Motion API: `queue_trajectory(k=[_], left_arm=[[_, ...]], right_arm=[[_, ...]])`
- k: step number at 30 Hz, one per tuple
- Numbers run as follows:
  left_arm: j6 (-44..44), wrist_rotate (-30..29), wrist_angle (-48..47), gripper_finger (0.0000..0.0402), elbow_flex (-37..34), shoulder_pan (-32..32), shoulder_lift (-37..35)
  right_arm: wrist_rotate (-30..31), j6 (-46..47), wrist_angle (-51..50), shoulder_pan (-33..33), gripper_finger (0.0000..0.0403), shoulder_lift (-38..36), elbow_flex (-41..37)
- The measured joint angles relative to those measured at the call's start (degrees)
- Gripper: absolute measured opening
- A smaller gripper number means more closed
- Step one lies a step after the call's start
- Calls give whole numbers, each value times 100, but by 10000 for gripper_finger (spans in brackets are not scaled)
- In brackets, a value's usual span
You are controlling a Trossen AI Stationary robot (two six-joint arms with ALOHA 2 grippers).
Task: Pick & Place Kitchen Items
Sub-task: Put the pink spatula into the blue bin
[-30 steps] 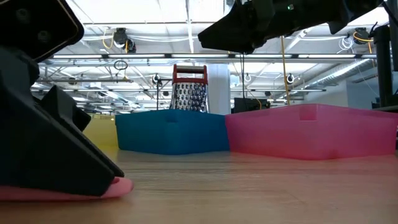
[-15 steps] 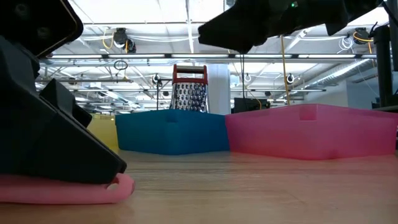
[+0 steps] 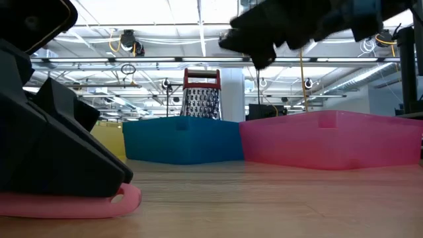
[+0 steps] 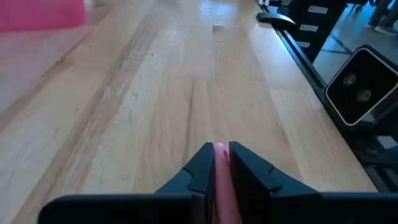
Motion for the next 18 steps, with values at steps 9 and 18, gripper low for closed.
queue_trajectory(k=[9, 18], left_arm=[[204, -47, 33, 46, -1, 7, 2], [244, -102, 182, 47, -10, 60, 7]], right_arm=[[26, 870, 1603, 600, 180, 1455, -2], [1216, 1077, 1449, 1494, 180, 2287, 880]])
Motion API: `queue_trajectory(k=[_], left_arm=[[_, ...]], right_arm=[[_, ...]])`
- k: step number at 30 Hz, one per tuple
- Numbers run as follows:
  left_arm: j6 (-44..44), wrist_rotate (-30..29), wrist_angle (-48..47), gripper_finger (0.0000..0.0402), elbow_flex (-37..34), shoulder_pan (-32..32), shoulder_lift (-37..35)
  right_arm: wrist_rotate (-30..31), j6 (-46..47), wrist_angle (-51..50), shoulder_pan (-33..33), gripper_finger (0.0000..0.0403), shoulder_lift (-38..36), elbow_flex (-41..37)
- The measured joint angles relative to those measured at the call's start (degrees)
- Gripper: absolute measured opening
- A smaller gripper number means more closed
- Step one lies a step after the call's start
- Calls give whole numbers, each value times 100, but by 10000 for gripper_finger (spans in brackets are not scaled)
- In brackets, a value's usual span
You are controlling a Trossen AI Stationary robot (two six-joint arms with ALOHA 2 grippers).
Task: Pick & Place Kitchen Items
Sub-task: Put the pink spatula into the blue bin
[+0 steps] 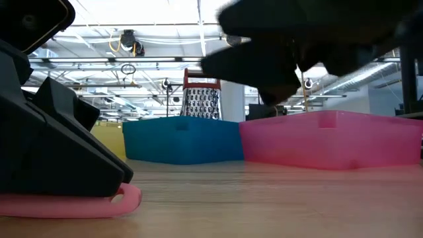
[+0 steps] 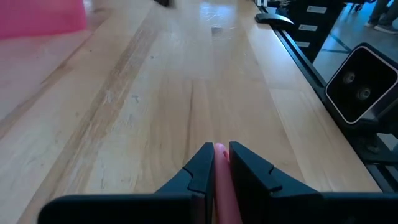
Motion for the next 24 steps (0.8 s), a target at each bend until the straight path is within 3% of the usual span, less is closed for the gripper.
queue_trajectory(k=[4, 7, 15, 21, 24], left_arm=[[50, -32, 62, 47, 0, 16, 4], [50, -114, 91, 47, 0, 16, 4], [135, -280, 190, 47, 0, 14, 9], [163, -373, 226, 47, 0, 16, 9], [253, -798, 333, 46, -2, 31, 9]], right_arm=[[724, 514, -1644, 262, 180, 252, 842], [904, 1342, -2486, 300, 180, 472, 1308], [880, 2332, -2125, 169, 180, 1192, 1738], [892, 2345, -1855, 171, 180, 1296, 1749], [887, 2339, -1833, 169, 179, 1300, 1749]])
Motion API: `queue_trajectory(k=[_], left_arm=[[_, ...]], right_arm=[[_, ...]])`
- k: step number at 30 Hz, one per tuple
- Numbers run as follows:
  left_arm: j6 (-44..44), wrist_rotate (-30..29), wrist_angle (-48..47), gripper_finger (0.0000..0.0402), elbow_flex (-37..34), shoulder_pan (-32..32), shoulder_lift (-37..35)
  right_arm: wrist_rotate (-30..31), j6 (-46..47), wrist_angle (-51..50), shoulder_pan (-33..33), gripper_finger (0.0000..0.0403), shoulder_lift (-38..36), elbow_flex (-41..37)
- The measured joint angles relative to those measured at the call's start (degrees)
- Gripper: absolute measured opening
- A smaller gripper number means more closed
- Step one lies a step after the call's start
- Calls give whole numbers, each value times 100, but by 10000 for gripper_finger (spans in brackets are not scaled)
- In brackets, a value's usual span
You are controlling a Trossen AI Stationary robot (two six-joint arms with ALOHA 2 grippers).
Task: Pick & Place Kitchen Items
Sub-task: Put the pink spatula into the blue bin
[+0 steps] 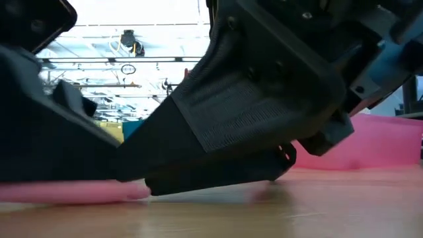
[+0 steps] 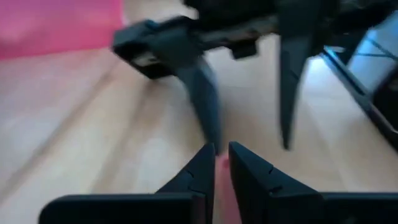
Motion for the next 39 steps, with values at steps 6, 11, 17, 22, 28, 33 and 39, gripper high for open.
queue_trajectory(k=[6, 11, 17, 22, 28, 33, 39], left_arm=[[205, -156, 87, 46, -12, 197, 13], [534, -72, 111, 46, -10, 326, -64], [942, 484, -389, 47, -1, 228, -890], [691, 808, -1871, 47, 1, 63, -1878], [495, 792, -2794, 47, 1, -187, -2872], [482, 773, -2900, 47, 5, -347, -3269], [501, 778, -2992, 47, 5, -459, -3340]], right_arm=[[13, -81, -238, -9, 148, -4, 0], [7, -236, -106, -39, 121, 4, -8], [14, -849, 5, -33, 141, 16, -12], [211, -1520, 269, -35, 179, 17, -15], [290, -2307, 1515, -42, 191, 483, 33], [190, -2576, 1092, -135, 191, 857, 560], [265, -2600, 488, -256, 173, 968, 833]])
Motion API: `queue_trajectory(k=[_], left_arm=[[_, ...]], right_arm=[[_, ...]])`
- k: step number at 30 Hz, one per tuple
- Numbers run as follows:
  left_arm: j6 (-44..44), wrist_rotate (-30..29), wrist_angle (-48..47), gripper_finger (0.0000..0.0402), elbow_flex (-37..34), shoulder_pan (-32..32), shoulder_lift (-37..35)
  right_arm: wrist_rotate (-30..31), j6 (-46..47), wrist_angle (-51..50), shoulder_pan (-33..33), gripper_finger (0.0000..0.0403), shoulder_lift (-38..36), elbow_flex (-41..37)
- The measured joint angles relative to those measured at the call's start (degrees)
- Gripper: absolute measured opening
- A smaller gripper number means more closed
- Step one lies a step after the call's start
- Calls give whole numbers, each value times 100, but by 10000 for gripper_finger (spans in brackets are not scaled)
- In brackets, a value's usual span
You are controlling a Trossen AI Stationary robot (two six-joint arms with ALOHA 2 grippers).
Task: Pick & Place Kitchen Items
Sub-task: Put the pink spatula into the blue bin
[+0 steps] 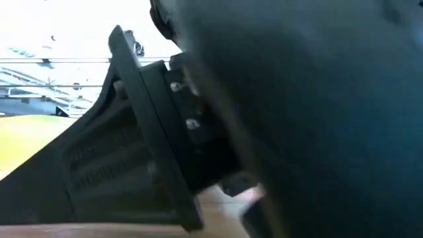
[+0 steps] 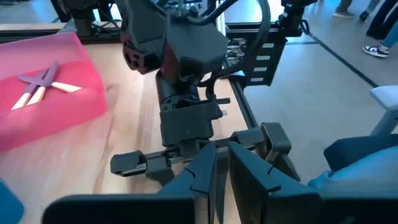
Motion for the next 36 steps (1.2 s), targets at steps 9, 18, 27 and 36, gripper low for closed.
queue_trajectory(k=[9, 18, 27, 36], left_arm=[[-240, 6, -110, 47, 0, -120, 15], [-1115, 190, -1187, 47, -12, -232, 221], [-2055, 1545, -1019, 124, -62, 102, 1182], [-2444, 1836, -770, 191, -44, 263, 1664]], right_arm=[[-176, 226, -121, -58, 57, -15, -162], [-243, -45, 325, -67, 48, 11, -233], [-255, -506, 623, 28, 53, 33, -238], [-257, -655, 768, 35, 53, 33, -238]])
